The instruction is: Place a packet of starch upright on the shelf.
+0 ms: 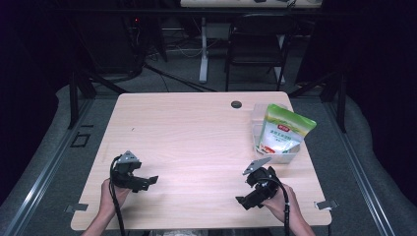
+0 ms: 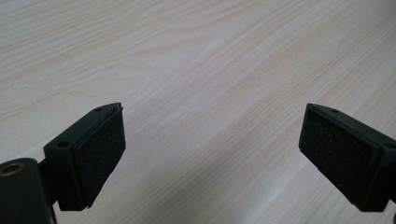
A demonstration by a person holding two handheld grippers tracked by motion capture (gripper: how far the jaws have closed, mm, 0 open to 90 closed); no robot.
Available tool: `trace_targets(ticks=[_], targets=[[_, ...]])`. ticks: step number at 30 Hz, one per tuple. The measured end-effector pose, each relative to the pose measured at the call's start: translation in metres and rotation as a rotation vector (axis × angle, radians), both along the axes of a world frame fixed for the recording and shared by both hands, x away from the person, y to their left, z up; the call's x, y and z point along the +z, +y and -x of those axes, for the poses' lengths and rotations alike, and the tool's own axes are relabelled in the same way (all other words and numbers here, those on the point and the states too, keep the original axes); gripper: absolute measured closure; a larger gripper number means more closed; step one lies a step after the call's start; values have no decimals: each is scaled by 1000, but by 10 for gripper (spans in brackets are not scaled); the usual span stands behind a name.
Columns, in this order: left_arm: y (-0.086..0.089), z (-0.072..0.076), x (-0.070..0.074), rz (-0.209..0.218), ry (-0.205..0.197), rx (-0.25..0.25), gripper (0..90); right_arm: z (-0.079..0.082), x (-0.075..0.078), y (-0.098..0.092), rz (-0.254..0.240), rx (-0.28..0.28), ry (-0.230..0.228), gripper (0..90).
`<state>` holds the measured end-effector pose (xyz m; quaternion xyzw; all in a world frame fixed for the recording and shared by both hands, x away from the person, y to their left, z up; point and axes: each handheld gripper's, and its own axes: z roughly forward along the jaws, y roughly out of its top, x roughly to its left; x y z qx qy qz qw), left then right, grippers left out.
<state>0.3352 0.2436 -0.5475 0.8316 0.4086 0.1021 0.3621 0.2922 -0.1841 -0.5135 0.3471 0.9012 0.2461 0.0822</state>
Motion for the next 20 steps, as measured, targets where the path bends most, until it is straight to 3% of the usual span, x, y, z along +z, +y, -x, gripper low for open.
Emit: trace_targets(ticks=[12, 15, 20], targets=[[0, 1, 2, 5, -3, -7, 72, -6, -35, -10, -40, -58, 6, 0], [0, 1, 2, 4, -6, -12, 72, -6, -37, -11, -19, -51, 17, 1], [0, -1, 1, 6, -5, -8, 72, -6, -37, -13, -31, -56, 19, 1]])
